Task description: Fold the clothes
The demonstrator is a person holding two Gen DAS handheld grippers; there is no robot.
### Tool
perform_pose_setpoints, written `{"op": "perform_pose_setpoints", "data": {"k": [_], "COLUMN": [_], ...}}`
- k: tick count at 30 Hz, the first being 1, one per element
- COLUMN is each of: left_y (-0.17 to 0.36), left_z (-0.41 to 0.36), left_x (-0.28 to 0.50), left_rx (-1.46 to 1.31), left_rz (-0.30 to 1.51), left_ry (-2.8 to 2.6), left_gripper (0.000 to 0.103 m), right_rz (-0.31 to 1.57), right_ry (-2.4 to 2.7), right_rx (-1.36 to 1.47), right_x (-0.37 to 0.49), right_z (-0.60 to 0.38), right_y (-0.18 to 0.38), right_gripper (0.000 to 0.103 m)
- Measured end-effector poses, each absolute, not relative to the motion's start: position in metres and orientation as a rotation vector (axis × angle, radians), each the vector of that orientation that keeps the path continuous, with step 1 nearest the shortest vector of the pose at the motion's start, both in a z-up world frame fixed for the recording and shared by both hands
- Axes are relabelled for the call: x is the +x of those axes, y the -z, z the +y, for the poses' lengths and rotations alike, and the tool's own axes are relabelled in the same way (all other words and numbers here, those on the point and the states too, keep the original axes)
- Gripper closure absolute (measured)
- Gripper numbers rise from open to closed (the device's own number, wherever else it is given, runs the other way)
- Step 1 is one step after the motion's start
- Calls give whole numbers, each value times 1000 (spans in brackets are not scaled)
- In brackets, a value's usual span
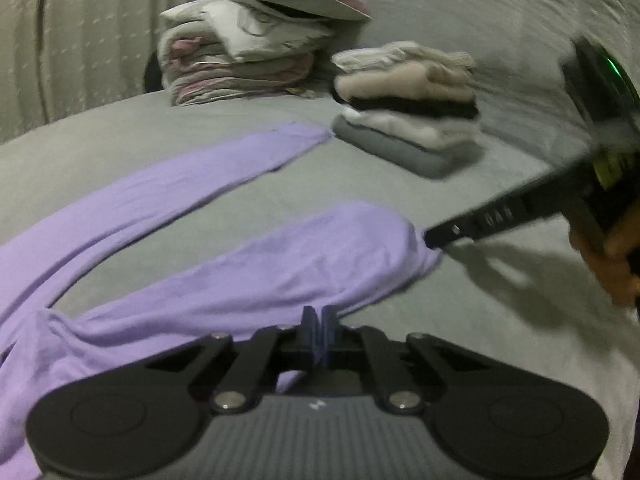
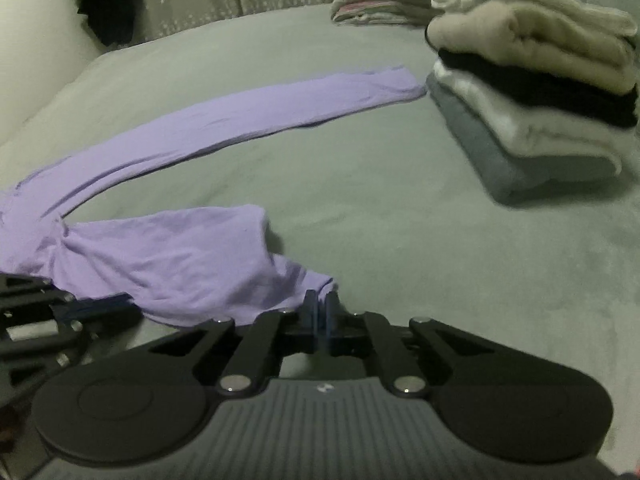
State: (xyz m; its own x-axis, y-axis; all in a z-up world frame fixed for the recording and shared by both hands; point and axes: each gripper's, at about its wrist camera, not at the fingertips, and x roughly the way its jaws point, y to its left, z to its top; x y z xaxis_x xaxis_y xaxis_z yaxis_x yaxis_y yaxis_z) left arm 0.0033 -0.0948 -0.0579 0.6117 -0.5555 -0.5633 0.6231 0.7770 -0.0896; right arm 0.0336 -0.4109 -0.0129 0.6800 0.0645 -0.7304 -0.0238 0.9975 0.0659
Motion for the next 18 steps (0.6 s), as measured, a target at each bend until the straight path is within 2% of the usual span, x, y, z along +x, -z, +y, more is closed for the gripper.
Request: {"op": "perform_pose_setpoints", "data": {"k": [4,9,18], "left_y": [42,28,32], "left_z": [-80,-67,-69], "left_x": [12,14,-7], "left_rx": [-31,-142,-30], "left_rz": [595,597,639], "left_ry": [671,728,841], "left_gripper": [101,101,101], "right_rz": [703,557,585], "right_ry": [69,125,47], "right_rx": [-28,-1,-68], "right_x": [28,17,-7], "right_z": [-412,-423,-423], "right_y": [0,-19,-17], "right_gripper": [101,101,101]}}
